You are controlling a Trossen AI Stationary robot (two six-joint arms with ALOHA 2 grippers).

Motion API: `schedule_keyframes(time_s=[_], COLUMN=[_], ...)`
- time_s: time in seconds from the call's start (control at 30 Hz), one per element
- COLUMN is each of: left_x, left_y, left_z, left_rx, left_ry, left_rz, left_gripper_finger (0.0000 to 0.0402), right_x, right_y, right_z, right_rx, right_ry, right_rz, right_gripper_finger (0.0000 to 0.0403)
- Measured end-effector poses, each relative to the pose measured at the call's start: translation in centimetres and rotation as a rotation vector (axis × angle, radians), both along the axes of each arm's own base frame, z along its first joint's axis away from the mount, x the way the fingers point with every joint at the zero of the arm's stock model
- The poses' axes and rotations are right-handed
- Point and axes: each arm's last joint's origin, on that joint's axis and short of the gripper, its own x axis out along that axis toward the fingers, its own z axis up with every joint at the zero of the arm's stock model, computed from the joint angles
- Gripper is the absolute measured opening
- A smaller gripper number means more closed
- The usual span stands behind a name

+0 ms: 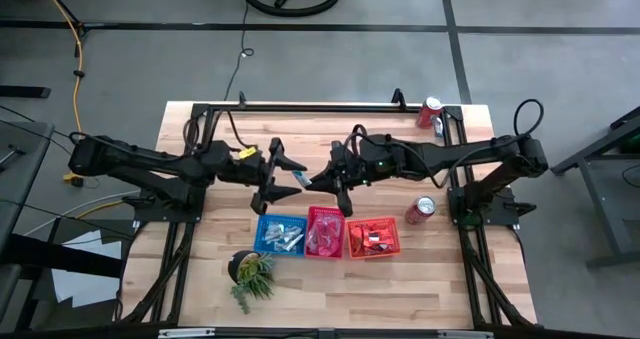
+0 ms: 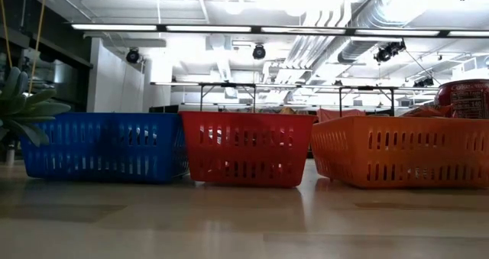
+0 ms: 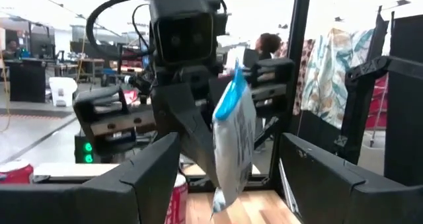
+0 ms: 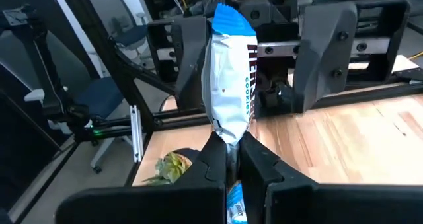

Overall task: Sort candy
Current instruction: Put the white candy pack into the blue bin

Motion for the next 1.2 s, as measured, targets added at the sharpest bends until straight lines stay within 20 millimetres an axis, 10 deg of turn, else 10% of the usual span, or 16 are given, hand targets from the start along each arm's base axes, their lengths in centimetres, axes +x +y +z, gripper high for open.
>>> schedule_keyframes(time_s=[0.2,0.47,0.97,1.2], left_x=[0.0,-0.1,-5.6,-7.0], left_y=[0.0,0.0,2.0,1.6], left_z=[0.1,0.1,1.7,-0.9], left_rx=[0.0,-0.008,-0.059,-0.219], left_ry=[-0.007,-0.007,0.161,0.251], left_rz=[0.006,0.003,0.114,0.136], left_gripper_finger=[0.0192,0.0015,0.0003,0.0001], right_x=[0.0,0.0,-3.1,-5.6], right_y=[0.0,0.1,-0.9,0.2], right_z=[-0.1,-0.1,-0.4,-2.8], right_rx=[0.0,0.001,0.014,0.005], right_ry=[0.008,0.013,0.255,0.602], right_rz=[0.0,0.004,-0.198,-0.195], right_gripper_finger=[0.0001,0.0018,0.0197,0.023])
